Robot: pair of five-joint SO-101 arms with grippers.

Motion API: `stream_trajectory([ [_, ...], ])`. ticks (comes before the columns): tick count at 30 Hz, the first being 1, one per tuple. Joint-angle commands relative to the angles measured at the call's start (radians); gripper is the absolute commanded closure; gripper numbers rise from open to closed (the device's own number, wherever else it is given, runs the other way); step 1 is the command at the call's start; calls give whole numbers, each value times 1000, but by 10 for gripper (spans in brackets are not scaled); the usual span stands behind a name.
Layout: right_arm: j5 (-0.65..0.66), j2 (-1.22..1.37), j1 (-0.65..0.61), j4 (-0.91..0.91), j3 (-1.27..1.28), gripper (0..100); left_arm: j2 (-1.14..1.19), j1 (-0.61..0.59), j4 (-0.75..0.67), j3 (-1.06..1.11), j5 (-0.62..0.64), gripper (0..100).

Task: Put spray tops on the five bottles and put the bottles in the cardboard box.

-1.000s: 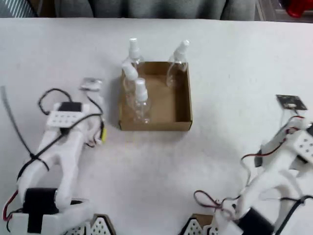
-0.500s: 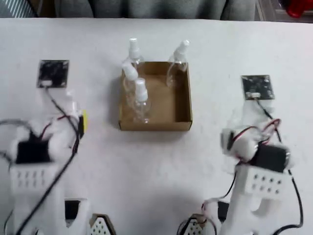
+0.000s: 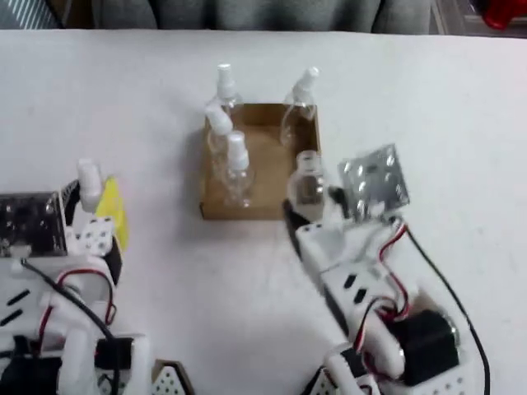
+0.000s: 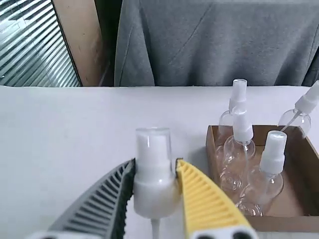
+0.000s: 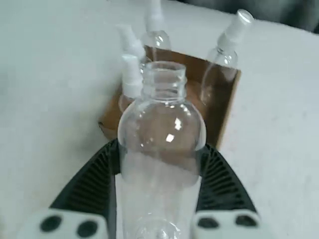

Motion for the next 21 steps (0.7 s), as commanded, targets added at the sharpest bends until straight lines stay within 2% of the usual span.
stream_trajectory([
  [1, -8, -64, -76, -139, 86, 981, -50, -76, -98, -46, 0, 977],
  [5, -5, -199, -117, -314, 276, 982, -71, -145, -158, -46, 0, 977],
  [10, -3, -412, -151, -504, 479, 981, -70, -165, -209, -46, 14, 977],
  [15, -3, -547, -160, -625, 632, 981, -70, -220, -313, -49, 258, 977],
  [21, -11, -536, -168, -633, 689, 981, -68, -225, -606, -44, 537, 977],
])
